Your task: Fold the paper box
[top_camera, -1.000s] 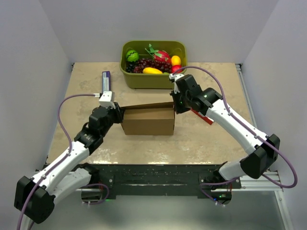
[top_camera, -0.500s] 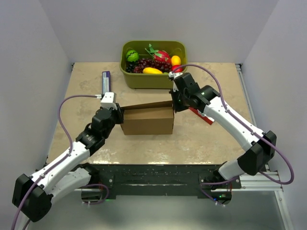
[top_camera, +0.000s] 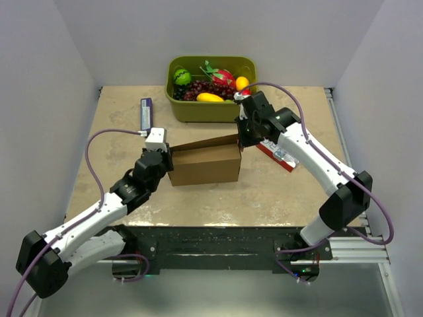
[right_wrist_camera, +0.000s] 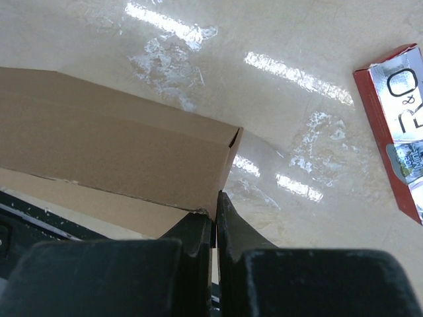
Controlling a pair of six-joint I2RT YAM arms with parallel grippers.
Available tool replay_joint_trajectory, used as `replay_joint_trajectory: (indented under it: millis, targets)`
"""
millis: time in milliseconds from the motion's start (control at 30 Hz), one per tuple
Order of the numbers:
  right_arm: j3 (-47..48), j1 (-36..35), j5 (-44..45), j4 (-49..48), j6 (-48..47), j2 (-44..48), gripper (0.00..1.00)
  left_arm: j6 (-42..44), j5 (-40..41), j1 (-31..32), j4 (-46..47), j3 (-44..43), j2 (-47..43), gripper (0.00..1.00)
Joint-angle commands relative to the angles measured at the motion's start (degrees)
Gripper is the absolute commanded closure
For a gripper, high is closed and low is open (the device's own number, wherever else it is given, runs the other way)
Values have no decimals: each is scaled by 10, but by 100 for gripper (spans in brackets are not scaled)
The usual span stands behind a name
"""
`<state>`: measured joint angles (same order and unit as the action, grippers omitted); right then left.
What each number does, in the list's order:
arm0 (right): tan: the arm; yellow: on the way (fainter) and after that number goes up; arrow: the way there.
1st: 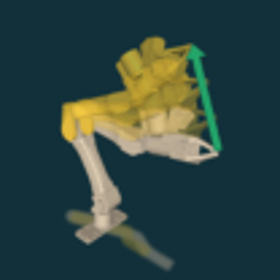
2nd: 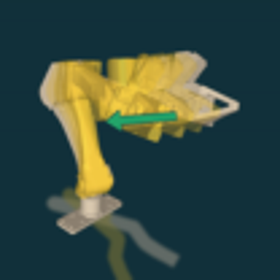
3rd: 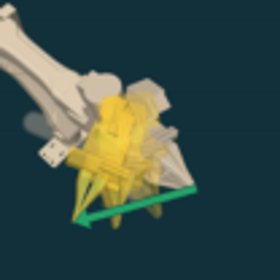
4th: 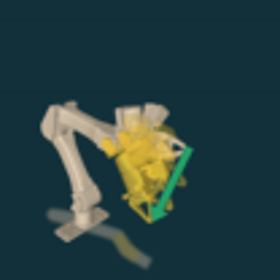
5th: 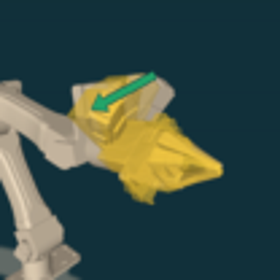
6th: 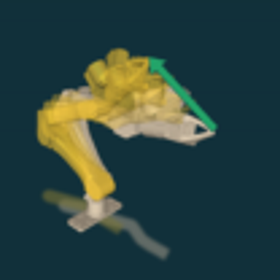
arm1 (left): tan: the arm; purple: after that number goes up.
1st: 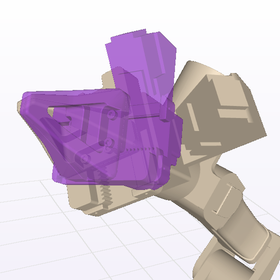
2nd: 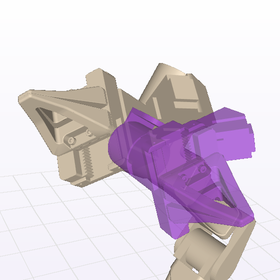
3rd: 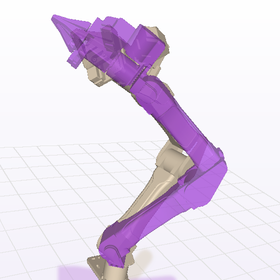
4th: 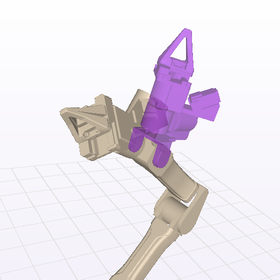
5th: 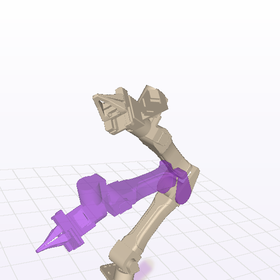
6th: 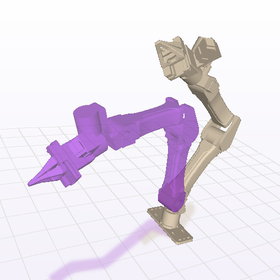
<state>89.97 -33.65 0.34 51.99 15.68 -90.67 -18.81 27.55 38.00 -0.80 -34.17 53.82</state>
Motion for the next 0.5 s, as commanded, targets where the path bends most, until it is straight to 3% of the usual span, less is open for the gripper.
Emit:
replay_joint_trajectory:
  millis: [0,467]
  targets:
    - [46,5,-140,-35,0,-16,100,17,-29,34,-78,3,33,91]
    - [81,29,-173,-2,-6,-45,100,27,-4,45,-77,-5,60,91]
